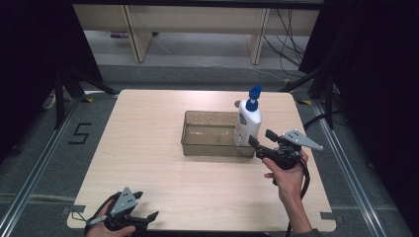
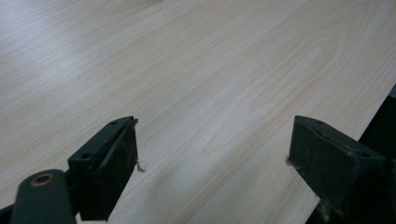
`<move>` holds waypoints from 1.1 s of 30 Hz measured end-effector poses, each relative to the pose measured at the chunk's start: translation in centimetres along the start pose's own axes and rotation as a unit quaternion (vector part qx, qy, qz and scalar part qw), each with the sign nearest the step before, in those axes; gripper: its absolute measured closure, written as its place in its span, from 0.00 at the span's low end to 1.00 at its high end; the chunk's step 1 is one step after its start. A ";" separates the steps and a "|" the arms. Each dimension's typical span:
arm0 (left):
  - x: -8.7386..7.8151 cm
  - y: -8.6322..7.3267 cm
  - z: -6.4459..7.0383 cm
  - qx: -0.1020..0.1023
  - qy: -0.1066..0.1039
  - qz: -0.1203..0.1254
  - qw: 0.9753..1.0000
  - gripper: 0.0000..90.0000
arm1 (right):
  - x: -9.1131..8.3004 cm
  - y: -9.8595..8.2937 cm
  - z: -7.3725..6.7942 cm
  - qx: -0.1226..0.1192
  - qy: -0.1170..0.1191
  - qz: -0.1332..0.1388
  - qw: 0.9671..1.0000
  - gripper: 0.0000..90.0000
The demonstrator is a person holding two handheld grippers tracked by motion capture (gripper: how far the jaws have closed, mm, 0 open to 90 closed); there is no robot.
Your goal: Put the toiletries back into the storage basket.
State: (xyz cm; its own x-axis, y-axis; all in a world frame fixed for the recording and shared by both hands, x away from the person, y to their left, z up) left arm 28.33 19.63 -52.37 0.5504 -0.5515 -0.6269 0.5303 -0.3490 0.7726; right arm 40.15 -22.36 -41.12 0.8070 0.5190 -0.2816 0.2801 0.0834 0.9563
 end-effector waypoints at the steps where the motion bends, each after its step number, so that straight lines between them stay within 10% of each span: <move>1: 0.0 0.0 0.1 -0.004 -0.003 0.002 1.000 0.17 | 0.0 -0.1 -0.1 0.002 0.003 0.001 1.000 0.31; 33: 0.0 0.0 0.1 -0.004 -0.004 0.001 1.000 0.17 | -0.3 -2.3 -2.0 -0.017 0.025 -0.011 0.999 0.28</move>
State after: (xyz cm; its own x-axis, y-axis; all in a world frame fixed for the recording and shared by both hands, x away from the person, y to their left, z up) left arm 28.28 19.59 -52.35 0.5465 -0.5583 -0.6242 0.5337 -0.3422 0.7733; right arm 38.18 -20.99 -43.05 0.7738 0.5582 -0.2995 0.2797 0.1231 0.9521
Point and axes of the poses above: each handheld gripper's, and its own axes: x roughly forward along the jaws, y roughly out of its top, z roughly to its right, the point moved 3 cm from there along x, roughly forward along the jaws, and after that the axes turned 8 degrees about -x, right-handed, at the moved point
